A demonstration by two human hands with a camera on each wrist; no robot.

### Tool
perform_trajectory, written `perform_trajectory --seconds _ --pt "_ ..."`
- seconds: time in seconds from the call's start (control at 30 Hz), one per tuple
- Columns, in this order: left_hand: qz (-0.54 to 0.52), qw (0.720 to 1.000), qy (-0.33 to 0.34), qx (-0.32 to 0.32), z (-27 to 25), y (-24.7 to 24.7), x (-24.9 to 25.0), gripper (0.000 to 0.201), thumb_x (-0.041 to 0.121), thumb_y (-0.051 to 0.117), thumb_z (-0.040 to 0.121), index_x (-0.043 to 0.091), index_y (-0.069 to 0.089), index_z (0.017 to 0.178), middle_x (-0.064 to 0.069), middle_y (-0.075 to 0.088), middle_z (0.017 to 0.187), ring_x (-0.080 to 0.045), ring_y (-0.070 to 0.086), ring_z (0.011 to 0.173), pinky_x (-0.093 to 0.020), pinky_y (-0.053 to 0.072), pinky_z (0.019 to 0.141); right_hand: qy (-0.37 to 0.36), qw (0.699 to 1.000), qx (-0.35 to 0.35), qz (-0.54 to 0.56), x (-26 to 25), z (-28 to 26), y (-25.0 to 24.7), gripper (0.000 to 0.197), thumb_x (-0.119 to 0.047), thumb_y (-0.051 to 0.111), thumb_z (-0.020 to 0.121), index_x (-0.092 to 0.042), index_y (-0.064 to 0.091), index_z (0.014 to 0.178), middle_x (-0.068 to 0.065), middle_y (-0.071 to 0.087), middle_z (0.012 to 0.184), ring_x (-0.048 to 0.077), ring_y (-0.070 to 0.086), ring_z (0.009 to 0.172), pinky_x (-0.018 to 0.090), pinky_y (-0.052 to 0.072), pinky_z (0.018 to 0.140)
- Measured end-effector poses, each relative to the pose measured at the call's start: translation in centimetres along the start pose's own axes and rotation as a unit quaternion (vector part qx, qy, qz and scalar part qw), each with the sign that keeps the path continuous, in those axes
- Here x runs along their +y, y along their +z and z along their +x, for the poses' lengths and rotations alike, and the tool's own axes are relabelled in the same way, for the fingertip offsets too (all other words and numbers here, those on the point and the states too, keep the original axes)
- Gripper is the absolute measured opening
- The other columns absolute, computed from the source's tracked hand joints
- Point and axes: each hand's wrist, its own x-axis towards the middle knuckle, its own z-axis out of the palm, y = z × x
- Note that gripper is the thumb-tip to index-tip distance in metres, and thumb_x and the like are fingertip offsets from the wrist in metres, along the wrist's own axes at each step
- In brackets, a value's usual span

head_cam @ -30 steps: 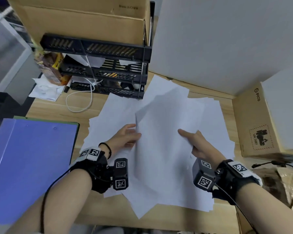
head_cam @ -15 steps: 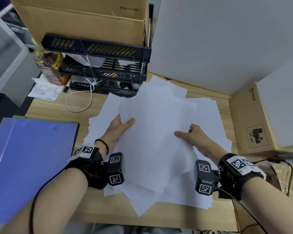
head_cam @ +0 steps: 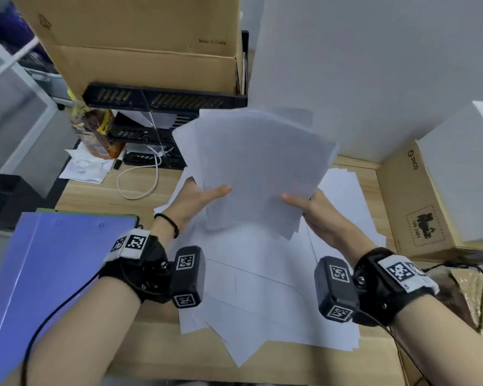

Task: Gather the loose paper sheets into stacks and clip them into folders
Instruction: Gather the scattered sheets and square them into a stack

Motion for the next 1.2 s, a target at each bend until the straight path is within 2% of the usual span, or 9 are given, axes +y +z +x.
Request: perform_trajectory --seconds 0.23,0.33,0.47,0.57,0.63,0.73,0.9,1.07,1.2 --pt "0.062 0.998 -0.013 0.004 -0.8 1.3 0.5 0.024 0.015 0.070 0.084 0.020 0.063 0.107 0.001 0.069 0.109 -0.018 0.065 0.105 -0.030 0.054 0.087 0.031 0.990 0.074 -0.115 2.1 0.2 0.0 0.035 -0.001 0.061 0.089 -0.016 0.061 0.120 0.001 0.067 0.122 0.015 0.065 0.105 0.019 0.052 0.080" --pt "0.021 0.999 0.037 -0.024 -1.0 0.7 2.4 0.029 0.005 0.070 0.082 0.025 0.065 0.103 0.007 0.071 0.104 -0.010 0.067 0.098 -0.019 0.054 0.081 -0.016 0.994 0.078 -0.075 0.5 -0.1 -0.6 0.028 -0.007 0.066 0.088 -0.024 0.065 0.110 -0.006 0.070 0.115 0.010 0.067 0.104 0.021 0.055 0.084" --pt "0.057 0.993 0.028 -0.096 -1.3 0.1 1.7 0.038 0.003 0.069 0.082 0.022 0.063 0.114 0.000 0.067 0.117 -0.010 0.062 0.108 -0.021 0.050 0.090 0.023 0.993 0.049 -0.101 2.3 -0.4 -1.6 0.032 -0.010 0.062 0.092 -0.022 0.058 0.122 -0.007 0.065 0.124 0.013 0.058 0.117 0.027 0.046 0.095" --pt "0.114 0.993 -0.015 0.023 -0.7 1.3 -1.4 0.032 0.013 0.066 0.087 0.016 0.060 0.118 -0.002 0.065 0.113 -0.020 0.060 0.109 -0.026 0.046 0.087 0.042 0.987 0.096 -0.120 4.6 0.1 -0.9 0.034 0.003 0.043 0.096 -0.019 0.052 0.120 0.000 0.058 0.123 0.020 0.050 0.118 0.027 0.039 0.091" --pt "0.111 0.989 -0.040 0.091 -0.3 2.4 -2.7 0.025 0.019 0.062 0.091 0.011 0.059 0.114 -0.004 0.063 0.106 -0.023 0.060 0.102 -0.028 0.045 0.082 0.055 0.986 0.106 -0.116 5.3 0.3 -0.1 0.035 0.003 0.039 0.096 -0.018 0.052 0.121 0.000 0.058 0.120 0.018 0.052 0.112 0.028 0.038 0.088" --pt "0.116 0.985 -0.057 0.118 0.2 3.0 -4.0 0.014 0.016 0.058 0.092 0.010 0.061 0.105 -0.003 0.063 0.097 -0.021 0.060 0.093 -0.027 0.043 0.080 0.074 0.987 0.077 -0.122 6.0 0.4 -0.4 0.032 -0.002 0.041 0.094 -0.014 0.058 0.118 -0.002 0.065 0.099 0.013 0.060 0.085 0.018 0.046 0.066" --pt "0.183 0.968 -0.163 0.048 0.7 2.3 -7.1 0.011 0.014 0.053 0.084 0.019 0.062 0.086 -0.001 0.066 0.083 -0.025 0.061 0.081 -0.032 0.046 0.074 0.168 0.970 -0.030 -0.172 8.5 -0.7 -3.0 0.010 -0.010 0.049 0.096 -0.011 0.058 0.100 0.007 0.062 0.083 0.015 0.063 0.070 0.023 0.049 0.064" --pt "0.205 0.949 -0.197 0.132 0.8 3.0 -8.9 0.021 0.012 0.048 0.086 0.021 0.062 0.099 0.004 0.064 0.089 -0.023 0.058 0.086 -0.029 0.043 0.078 0.283 0.929 -0.034 -0.237 12.7 -1.7 -8.7 0.021 -0.012 0.048 0.098 -0.011 0.060 0.115 0.007 0.058 0.101 0.016 0.054 0.077 0.021 0.044 0.064" --pt "0.182 0.951 -0.215 0.125 2.5 4.3 -9.3 0.014 0.007 0.048 0.087 0.017 0.058 0.083 0.000 0.060 0.080 -0.020 0.054 0.073 -0.026 0.040 0.063 0.234 0.938 0.123 -0.225 14.2 -1.0 -14.6 0.030 -0.006 0.052 0.095 -0.008 0.059 0.125 0.010 0.059 0.125 0.022 0.058 0.101 0.025 0.048 0.080"
